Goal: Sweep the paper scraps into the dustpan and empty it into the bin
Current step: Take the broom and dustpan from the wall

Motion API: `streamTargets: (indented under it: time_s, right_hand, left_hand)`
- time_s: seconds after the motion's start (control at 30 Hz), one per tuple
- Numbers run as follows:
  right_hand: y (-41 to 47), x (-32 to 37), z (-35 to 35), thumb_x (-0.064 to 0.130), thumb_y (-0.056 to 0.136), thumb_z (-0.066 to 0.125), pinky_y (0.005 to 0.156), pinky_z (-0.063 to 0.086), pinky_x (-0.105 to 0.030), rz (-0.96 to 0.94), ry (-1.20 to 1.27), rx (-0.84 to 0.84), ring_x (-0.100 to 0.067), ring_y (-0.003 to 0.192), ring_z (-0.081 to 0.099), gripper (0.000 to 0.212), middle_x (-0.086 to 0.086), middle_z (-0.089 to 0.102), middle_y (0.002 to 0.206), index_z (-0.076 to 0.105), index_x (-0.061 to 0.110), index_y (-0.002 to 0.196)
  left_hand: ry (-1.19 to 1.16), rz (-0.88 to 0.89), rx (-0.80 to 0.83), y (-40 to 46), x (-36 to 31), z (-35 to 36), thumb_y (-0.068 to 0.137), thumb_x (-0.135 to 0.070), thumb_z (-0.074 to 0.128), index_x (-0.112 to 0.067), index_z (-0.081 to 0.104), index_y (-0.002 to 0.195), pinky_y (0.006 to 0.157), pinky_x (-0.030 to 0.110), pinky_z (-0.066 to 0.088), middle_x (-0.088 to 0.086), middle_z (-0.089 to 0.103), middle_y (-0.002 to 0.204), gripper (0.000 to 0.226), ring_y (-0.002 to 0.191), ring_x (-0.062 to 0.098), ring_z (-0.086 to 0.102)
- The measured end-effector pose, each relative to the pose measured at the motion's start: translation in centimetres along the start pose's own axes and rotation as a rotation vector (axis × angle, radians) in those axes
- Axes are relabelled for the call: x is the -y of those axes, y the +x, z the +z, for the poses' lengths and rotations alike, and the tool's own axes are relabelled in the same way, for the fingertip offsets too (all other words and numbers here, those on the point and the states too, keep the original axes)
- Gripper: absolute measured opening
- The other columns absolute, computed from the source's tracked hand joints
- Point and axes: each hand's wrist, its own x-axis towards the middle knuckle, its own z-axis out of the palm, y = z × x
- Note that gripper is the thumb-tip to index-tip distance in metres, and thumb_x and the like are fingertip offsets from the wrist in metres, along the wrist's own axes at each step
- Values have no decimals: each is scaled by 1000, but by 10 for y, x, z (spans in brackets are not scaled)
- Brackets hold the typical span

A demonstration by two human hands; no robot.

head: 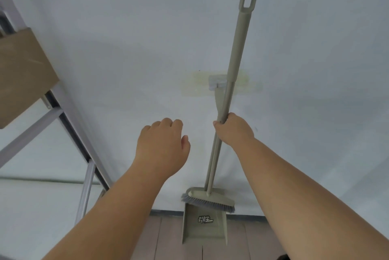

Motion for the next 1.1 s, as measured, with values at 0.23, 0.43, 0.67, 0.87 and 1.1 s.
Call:
streamTargets:
  time_s: [0.23,0.43,0.67,0.87,1.1]
  right_hand:
    - [7,5,3,31,95,43,65,42,-29,14,27,-71,-24,77,54,35,-5,61,95,56,6,115]
    - [-2,-3,-7,31,95,43,61,41,-28,-11,20,-112,-24,73,56,31,-3,59,84,59,6,106]
    - [-17,-3,-44,34,92,45,65,51,-32,-97,50,-69,-26,77,65,29,-5,67,88,60,11,101]
    - [-45,-6,-64,27,88,50,67,52,-31,-212,101,98,-17,68,60,22,-1,64,81,63,13,99]
    - [-69,-8,-70,21,91,52,92,51,-33,-338,168,306,-17,101,63,17,3,67,106,58,25,107]
  left_hand:
    - [14,-7,21,-3,5,2,92,-37,35,-18,54,117,78,31,41,0,61,107,37,90,20,58]
    - [26,16,44,1,4,-2,93,-37,34,-18,53,118,81,31,40,0,60,110,37,93,21,58]
    - [13,75,44,10,-10,-5,93,-36,36,-18,52,119,80,31,40,0,60,111,36,95,22,57]
    - [-46,140,20,15,-24,-5,91,-32,43,-17,40,135,90,34,40,5,50,132,47,115,25,50]
    - [-65,196,3,9,-38,-6,88,-39,46,-14,37,140,105,43,32,14,40,145,59,137,31,33]
